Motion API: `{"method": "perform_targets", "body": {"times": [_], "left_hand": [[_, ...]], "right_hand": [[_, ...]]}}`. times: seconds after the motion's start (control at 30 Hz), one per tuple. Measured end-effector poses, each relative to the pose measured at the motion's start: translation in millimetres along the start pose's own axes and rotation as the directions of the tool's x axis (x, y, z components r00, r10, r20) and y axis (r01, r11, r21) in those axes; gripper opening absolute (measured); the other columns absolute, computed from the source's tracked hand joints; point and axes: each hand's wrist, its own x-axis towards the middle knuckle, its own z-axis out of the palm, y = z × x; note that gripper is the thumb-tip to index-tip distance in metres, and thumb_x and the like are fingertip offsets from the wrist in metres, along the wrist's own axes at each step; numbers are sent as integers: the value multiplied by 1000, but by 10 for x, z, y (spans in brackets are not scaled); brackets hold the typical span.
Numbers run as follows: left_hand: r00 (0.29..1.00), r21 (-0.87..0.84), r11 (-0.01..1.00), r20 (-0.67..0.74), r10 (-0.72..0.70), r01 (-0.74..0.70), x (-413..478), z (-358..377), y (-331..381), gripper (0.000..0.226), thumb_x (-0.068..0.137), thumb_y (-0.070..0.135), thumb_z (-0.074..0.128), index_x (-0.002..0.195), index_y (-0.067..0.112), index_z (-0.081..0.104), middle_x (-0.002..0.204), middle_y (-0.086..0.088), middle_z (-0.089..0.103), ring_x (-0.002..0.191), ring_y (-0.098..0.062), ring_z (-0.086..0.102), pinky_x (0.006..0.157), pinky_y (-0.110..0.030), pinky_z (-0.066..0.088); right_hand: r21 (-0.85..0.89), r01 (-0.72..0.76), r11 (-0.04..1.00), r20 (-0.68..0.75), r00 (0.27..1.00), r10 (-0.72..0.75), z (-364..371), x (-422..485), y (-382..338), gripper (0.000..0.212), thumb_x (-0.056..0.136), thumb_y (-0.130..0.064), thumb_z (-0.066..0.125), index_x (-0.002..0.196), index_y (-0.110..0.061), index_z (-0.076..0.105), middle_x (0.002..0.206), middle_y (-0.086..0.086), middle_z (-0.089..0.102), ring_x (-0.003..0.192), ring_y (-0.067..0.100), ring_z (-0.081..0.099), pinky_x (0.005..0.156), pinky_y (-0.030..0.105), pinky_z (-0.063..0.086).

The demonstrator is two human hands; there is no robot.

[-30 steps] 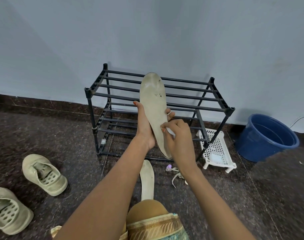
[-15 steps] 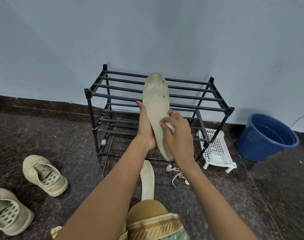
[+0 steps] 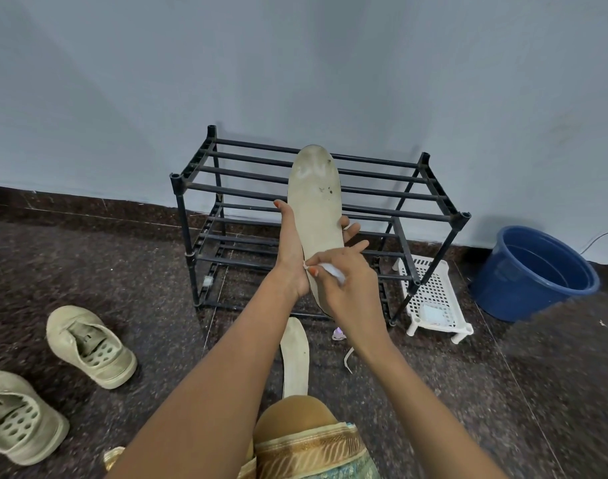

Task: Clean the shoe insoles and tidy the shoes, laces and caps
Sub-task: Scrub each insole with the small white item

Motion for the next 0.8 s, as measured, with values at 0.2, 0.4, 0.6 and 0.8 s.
{"method": "perform_targets", "body": {"times": [0.2,0.4,0.6,0.8], "left_hand": [[1000,70,997,12,-27,26,-20,-13,19,96,73,86,10,103,5,53,73,-6,57,68,-21,63,109,-50,33],[999,-56,998,-35,30,-32,-14,0,28,94,76,84,12,108,6,54,72,-8,51,66,-19,56,89,-47,51],[998,-185,981,-48,44,-52,-30,5,62,90,75,86,16,95,6,54,74,-7,50,61,-17,50,76,-36,56],[995,-262,961,-73,66,-83,-15,-2,90,87,75,85,19,98,7,49,75,-8,50,63,-18,47,67,-31,55]], "right_hand": [[-88,41,995,6,999,-41,17,207,21,12,81,-2,61,84,-10,69,92,7,63,89,17,50,77,4,31],[-30,70,997,58,996,-69,-46,-78,75,14,78,-13,56,80,-16,69,84,-10,57,84,8,48,77,12,33],[-75,99,992,65,993,-94,-56,-274,149,18,76,-16,59,86,-30,63,85,-9,64,86,11,55,81,48,43],[-119,83,989,10,997,-82,-12,-147,91,13,75,-14,59,77,-22,69,86,-7,63,88,13,52,83,49,42]]}}
